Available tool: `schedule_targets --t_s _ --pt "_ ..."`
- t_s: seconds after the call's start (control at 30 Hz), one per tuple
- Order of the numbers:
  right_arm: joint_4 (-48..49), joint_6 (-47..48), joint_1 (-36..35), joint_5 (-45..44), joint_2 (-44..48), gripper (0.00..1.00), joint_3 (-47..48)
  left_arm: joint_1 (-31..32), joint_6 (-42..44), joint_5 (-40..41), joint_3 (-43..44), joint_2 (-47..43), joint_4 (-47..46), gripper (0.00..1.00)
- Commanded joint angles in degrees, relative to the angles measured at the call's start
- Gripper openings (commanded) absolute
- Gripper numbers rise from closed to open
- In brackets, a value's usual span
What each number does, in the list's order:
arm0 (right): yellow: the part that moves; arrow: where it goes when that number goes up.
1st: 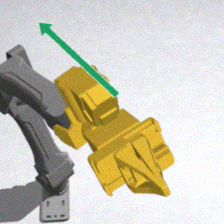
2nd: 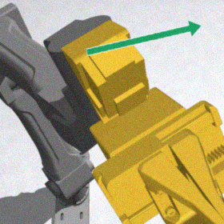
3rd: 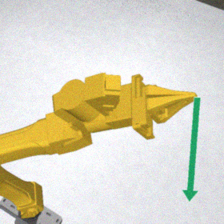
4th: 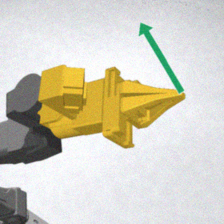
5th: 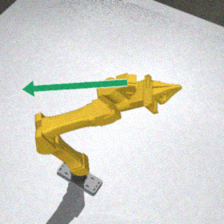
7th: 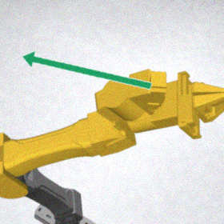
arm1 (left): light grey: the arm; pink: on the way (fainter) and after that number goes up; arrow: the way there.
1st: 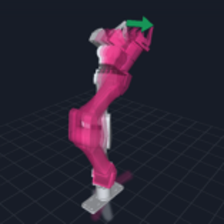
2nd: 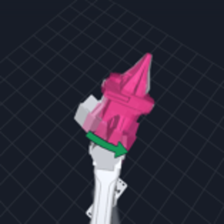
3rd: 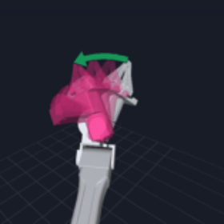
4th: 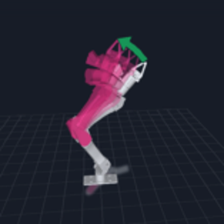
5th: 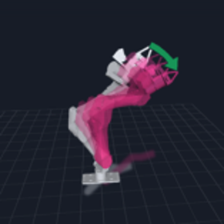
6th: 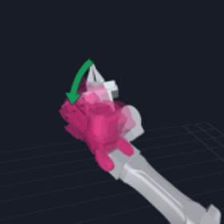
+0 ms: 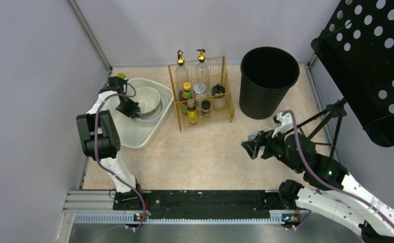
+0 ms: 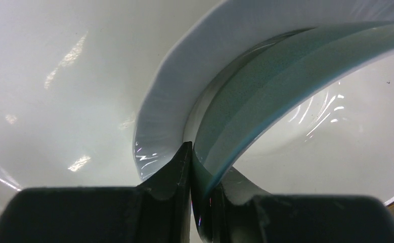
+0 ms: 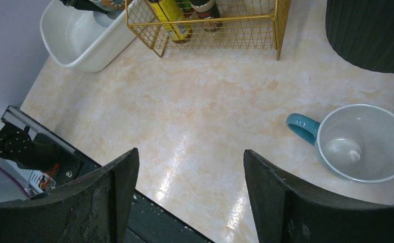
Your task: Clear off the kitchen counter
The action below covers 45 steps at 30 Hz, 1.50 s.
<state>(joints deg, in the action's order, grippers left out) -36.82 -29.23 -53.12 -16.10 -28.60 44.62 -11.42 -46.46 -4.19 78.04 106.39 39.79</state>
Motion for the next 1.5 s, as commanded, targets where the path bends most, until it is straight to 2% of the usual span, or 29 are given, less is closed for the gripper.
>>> schedule_targets --t_s 0.0,0.1,0.27,0.5,0.67,0.7,1.0,1.2,1.33,1.47 --pt "-0.5 -0.6 -0.1 -1.0 0.5 0.74 0.0 -0.4 -0.8 -0.8 2.5 0.6 -4.2 0.00" --pt "-0.6 -0.6 -0.1 -0.9 0.4 0.74 -0.1 -0.4 -0.9 -1.1 2.9 1.2 -4.2 0.05" --pt "-0.7 -0.7 -0.1 -1.2 0.5 0.74 -0.1 -0.4 -0.8 -2.0 3.2 2.0 -4.3 0.25" --pt "-1.3 -1.0 -0.1 -2.2 0.4 0.76 -0.6 -0.4 0.0 -3.4 3.4 0.4 -3.5 0.45" --pt "-1.1 -1.8 -0.1 -2.9 0.0 0.79 -1.1 -0.3 1.3 -4.7 3.8 -2.8 -1.5 0.47" --pt "-1.1 -2.0 -0.1 -3.0 -0.3 0.80 -1.2 -0.2 1.5 -5.3 3.3 -3.6 -1.4 0.50" --pt "-1.1 -4.0 -0.1 -7.7 -5.4 0.84 -2.5 0.6 3.8 -9.3 -5.2 -14.9 -1.4 0.52" --pt "-0.9 -8.5 0.3 -11.7 -7.8 0.87 -4.8 0.9 4.6 -9.6 -9.6 -21.8 -1.0 0.53" --pt "0.6 -8.9 3.4 -11.5 -9.1 0.87 -5.7 3.4 4.7 -9.7 -12.7 -26.8 -2.1 0.53" --pt "1.7 -7.8 9.9 -8.9 -12.7 0.84 -5.8 8.0 5.6 -9.1 -14.7 -30.3 -2.1 0.52"
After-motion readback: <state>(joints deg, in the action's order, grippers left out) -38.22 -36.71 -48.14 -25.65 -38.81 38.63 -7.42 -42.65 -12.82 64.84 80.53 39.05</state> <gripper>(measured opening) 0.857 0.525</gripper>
